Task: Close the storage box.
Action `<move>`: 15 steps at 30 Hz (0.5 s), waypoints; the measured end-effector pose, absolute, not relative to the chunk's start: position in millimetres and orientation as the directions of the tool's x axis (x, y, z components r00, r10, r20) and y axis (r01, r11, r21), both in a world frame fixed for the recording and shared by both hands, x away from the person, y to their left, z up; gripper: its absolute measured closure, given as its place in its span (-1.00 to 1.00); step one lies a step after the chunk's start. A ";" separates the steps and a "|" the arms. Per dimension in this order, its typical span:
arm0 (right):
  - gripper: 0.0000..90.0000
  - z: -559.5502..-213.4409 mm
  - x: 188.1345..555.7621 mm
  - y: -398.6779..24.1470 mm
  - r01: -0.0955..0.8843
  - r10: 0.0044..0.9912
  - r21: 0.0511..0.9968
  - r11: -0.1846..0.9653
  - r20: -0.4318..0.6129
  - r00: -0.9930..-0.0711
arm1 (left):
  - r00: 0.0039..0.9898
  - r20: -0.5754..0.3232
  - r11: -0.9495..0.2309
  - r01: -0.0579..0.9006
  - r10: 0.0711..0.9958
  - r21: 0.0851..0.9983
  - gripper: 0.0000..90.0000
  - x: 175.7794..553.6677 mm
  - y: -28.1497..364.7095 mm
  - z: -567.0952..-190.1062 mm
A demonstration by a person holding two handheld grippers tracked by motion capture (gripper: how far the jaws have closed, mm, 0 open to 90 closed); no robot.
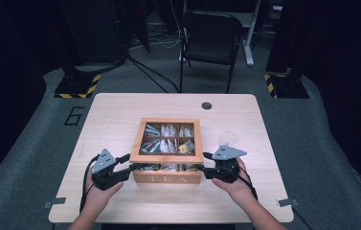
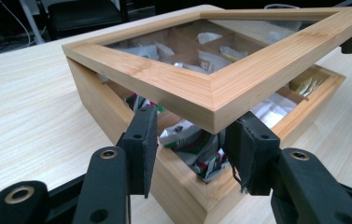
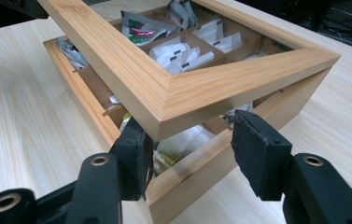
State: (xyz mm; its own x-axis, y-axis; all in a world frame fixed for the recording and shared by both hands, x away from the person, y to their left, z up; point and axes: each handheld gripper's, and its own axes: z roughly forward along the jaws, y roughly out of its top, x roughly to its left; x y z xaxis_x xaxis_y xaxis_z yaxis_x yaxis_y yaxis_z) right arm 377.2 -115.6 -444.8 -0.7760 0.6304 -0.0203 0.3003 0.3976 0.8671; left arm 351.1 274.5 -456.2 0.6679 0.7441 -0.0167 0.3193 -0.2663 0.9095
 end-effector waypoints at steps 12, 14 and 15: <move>0.06 -453.4 373.1 -113.7 0.330 0.623 0.855 0.399 0.011 -0.782 | 0.673 -0.048 -0.255 0.344 0.738 0.904 0.21 345.1 273.6 -464.6; 0.06 -454.4 371.8 -113.2 0.340 0.627 0.852 0.398 0.018 -0.779 | 0.673 -0.043 -0.265 0.348 0.739 0.899 0.21 344.0 273.4 -465.5; 0.06 -455.1 371.0 -112.9 0.344 0.629 0.851 0.397 0.021 -0.777 | 0.675 -0.040 -0.273 0.352 0.737 0.895 0.21 343.5 273.7 -465.2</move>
